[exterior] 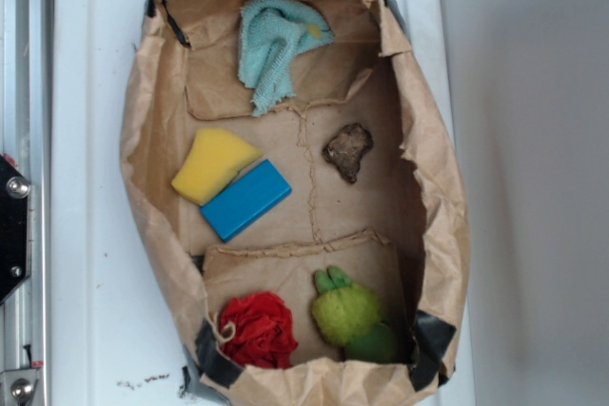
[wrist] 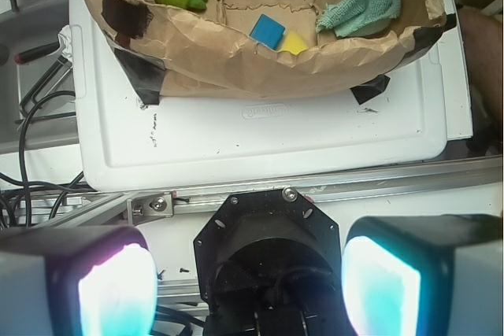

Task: Grab the rock.

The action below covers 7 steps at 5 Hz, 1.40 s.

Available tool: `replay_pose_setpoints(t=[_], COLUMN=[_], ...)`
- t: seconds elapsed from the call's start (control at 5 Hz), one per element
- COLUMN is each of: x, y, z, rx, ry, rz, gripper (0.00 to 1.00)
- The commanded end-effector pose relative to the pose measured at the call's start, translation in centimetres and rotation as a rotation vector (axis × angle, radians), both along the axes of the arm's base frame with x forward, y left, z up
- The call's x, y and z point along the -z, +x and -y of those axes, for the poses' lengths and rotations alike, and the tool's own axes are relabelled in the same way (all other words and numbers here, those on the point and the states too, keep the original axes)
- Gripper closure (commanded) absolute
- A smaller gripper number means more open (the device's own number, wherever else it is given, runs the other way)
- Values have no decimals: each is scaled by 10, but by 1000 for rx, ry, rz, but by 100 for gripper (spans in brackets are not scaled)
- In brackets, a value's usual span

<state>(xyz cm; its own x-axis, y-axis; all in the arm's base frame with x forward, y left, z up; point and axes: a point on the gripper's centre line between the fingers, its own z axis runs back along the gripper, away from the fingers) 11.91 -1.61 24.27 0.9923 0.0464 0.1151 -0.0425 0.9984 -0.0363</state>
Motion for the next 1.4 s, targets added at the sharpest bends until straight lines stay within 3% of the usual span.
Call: replay_pose_setpoints(t=[0.0, 0.4, 0.6, 1.0, 1.2], x=[0, 29, 40, 68, 86], y=[0, 76, 93, 134, 152], z=[0, -23, -39, -57, -54], rx=[0, -76, -141, -228, -231], ry=[0, -5, -10, -14, 8], rz=[0, 127, 171, 151, 104], gripper=[0, 0, 0, 0, 0])
